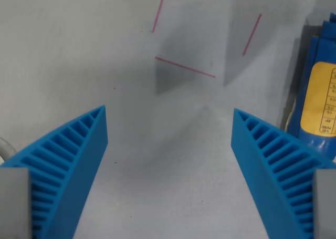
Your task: Move above the blue bag
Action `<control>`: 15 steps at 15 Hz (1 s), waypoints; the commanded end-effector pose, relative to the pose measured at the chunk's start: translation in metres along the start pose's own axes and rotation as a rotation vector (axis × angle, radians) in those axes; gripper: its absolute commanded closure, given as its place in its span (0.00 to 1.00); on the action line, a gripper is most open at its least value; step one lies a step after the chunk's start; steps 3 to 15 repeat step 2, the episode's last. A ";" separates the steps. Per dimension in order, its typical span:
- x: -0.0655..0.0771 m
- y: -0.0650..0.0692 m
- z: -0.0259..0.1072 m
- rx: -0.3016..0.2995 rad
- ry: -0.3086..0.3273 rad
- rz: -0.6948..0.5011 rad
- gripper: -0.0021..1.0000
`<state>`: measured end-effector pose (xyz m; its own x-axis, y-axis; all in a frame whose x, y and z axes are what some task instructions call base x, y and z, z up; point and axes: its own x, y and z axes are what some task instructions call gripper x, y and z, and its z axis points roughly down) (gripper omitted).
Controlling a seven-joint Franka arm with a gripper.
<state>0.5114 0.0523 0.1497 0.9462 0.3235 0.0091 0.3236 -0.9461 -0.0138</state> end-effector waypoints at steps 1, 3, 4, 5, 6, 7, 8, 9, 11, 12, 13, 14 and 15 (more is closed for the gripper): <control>-0.001 0.001 -0.001 -0.016 0.043 -0.013 0.00; -0.002 0.001 -0.001 -0.016 0.043 -0.014 0.00; -0.002 0.001 -0.001 -0.016 0.043 -0.014 0.00; -0.002 0.001 -0.001 -0.016 0.043 -0.014 0.00; -0.002 0.001 -0.001 -0.016 0.043 -0.014 0.00; -0.002 0.001 -0.001 -0.016 0.043 -0.014 0.00; -0.002 0.001 -0.001 -0.016 0.043 -0.014 0.00; -0.002 0.001 -0.001 -0.016 0.043 -0.014 0.00; -0.002 0.001 -0.001 -0.016 0.043 -0.014 0.00; -0.002 0.001 -0.001 -0.016 0.043 -0.014 0.00; -0.002 0.001 -0.001 -0.016 0.043 -0.014 0.00; -0.002 0.001 -0.001 -0.016 0.043 -0.014 0.00; -0.002 0.001 -0.001 -0.016 0.043 -0.014 0.00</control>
